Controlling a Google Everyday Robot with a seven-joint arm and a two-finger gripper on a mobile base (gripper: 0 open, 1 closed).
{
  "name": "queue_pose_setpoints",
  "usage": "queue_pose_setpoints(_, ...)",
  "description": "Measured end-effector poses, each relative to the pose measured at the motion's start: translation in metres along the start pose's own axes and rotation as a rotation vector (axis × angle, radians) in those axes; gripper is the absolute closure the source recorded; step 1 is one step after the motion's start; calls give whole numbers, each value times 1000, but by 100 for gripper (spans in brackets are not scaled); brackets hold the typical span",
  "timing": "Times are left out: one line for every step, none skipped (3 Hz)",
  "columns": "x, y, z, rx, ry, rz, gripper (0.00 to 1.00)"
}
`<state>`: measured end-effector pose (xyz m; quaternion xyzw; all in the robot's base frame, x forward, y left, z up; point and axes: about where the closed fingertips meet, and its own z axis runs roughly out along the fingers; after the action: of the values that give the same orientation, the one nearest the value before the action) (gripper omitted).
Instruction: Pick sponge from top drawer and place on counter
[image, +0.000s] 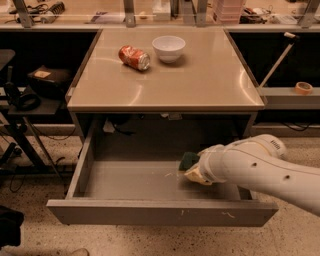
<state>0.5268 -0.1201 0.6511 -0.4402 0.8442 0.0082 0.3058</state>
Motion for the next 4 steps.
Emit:
queue_pose_setpoints(-30,-21,-92,123,-12,15,100)
queue_pose_setpoints(-98,-51,-198,268,-73,-28,100)
queue_pose_setpoints(-120,-59,-222,298,-103,-36,100)
queue_pose_setpoints(-127,-67,-200,281,-84,-65,100)
